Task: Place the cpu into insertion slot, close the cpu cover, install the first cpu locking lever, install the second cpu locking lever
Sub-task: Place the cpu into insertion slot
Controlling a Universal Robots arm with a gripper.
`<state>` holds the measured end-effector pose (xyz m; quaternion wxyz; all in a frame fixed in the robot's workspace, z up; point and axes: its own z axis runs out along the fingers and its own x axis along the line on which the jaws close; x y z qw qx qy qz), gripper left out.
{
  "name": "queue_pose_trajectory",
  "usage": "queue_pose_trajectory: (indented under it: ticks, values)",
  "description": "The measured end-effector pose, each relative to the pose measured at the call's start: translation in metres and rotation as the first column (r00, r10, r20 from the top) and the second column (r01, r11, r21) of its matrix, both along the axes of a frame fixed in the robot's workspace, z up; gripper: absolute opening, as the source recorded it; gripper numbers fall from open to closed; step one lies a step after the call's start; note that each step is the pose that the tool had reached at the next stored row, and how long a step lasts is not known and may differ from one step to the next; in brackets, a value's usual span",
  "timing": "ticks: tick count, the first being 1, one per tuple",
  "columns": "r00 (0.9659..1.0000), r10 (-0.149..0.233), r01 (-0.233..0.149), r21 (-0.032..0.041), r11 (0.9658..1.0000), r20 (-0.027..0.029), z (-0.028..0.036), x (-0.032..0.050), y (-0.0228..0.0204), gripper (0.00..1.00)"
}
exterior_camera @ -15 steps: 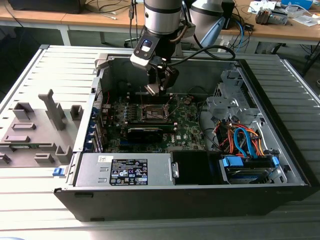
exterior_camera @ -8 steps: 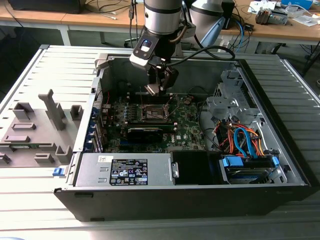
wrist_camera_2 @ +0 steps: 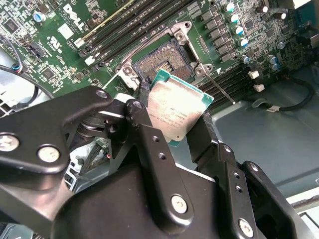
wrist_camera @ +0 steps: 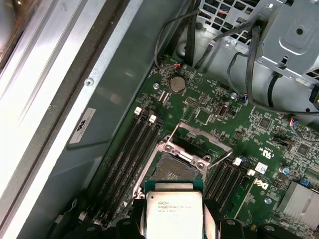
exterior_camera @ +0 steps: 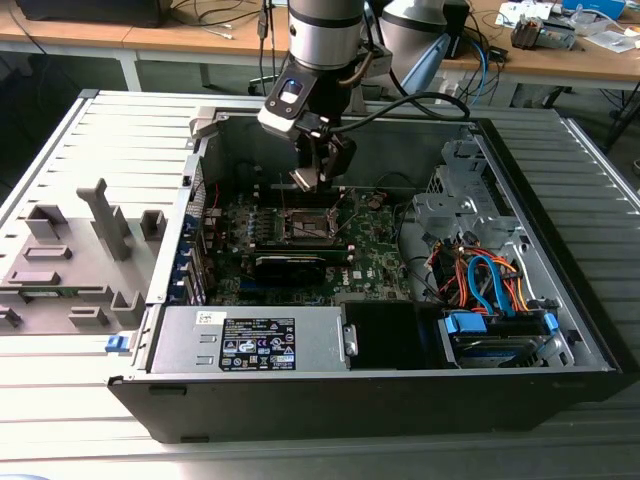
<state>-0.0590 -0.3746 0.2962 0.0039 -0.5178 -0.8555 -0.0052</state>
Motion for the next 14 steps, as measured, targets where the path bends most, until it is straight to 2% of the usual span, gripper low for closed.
queue_pose_trajectory:
  ticks: [6,10,14]
  values:
    - [0.9996,-0.028,0.028,0.0,0.9996,0.0,-0.0004,0.0001,0.0,0.55]
    - [0.9971,-0.077,0.077,-0.0003,0.9971,0.0,-0.0012,0.0001,0.0,0.55]
    - [0.9948,-0.102,0.102,-0.0004,0.9948,0.0,-0.0018,0.0001,0.0,0.55]
